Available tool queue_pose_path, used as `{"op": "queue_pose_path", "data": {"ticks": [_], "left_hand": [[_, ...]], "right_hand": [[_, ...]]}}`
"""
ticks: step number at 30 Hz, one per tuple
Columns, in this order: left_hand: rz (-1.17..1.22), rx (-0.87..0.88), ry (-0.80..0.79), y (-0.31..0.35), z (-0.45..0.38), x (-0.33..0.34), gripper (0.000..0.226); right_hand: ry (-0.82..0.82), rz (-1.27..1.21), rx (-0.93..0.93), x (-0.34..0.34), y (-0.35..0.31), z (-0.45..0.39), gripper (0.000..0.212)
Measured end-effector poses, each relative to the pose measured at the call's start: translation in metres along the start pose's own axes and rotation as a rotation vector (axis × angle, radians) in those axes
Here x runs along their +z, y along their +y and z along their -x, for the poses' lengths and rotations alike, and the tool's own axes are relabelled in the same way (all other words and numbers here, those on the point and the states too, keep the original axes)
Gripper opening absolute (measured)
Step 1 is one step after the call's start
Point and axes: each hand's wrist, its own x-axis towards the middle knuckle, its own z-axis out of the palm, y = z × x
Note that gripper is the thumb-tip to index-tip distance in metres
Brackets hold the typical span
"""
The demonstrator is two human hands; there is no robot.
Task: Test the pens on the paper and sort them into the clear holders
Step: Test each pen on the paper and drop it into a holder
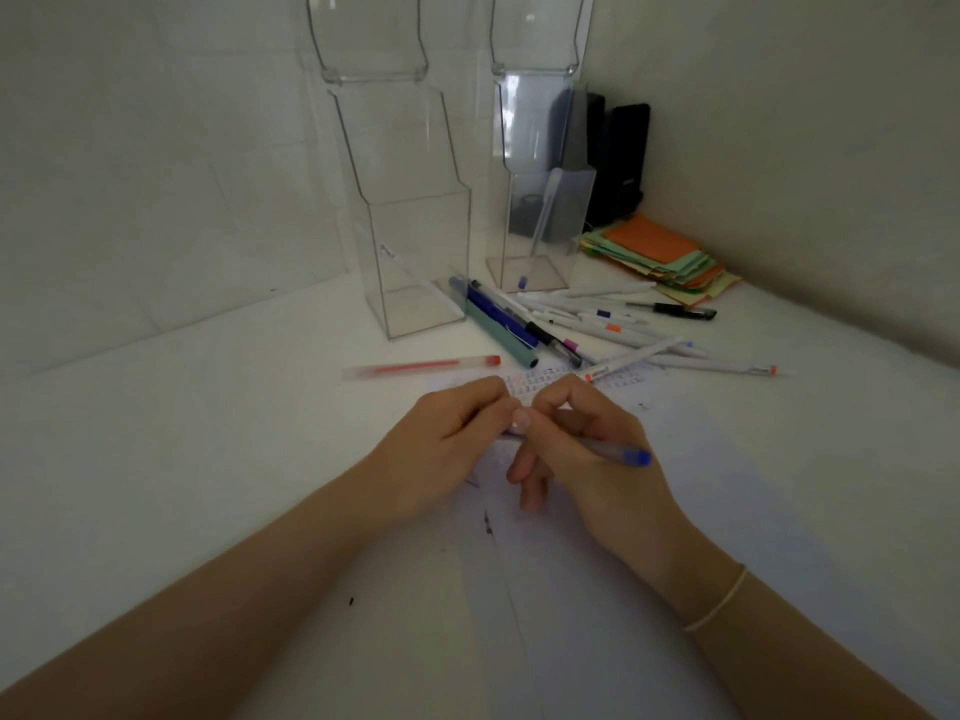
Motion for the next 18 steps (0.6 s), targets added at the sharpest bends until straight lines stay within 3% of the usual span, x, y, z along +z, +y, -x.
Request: {"op": "queue_pose_path", "data": {"ticks": [4,7,9,11,14,16,18], "left_hand": [[0.000,0.046,0.028,0.010,-0.006,-0.011,0.012],[0.153,-0.046,0.265,0.027,-0.021,-0.032,0.006],[0.289,-0.088,0.404,0.042,-0.039,-0.051,0.013],[0.279,-0.034,0.464,0.064,-0.064,-0.069,0.024],[0.117,0.138,0.555,0.096,-0.115,-0.085,0.032],[-0.149,0.236,0.595,0.107,-0.152,-0.091,0.030],[-0.352,0.284,0.572,0.106,-0.186,-0.091,0.028]], "right_hand": [[0.103,-0.317,0.237,-0.023,-0.014,-0.013,0.021],[0.087,-0.427,0.289,-0.052,-0.035,-0.034,0.020],[-0.020,-0.261,0.251,-0.067,-0.050,-0.053,0.014],[-0.105,-0.146,0.229,-0.072,-0.065,-0.074,0.012],[-0.046,0.039,0.136,-0.065,-0.075,-0.109,0.011],[0.015,0.475,0.037,-0.061,-0.064,-0.131,0.016],[-0.074,0.999,-0.064,-0.052,-0.048,-0.138,0.024]]}}
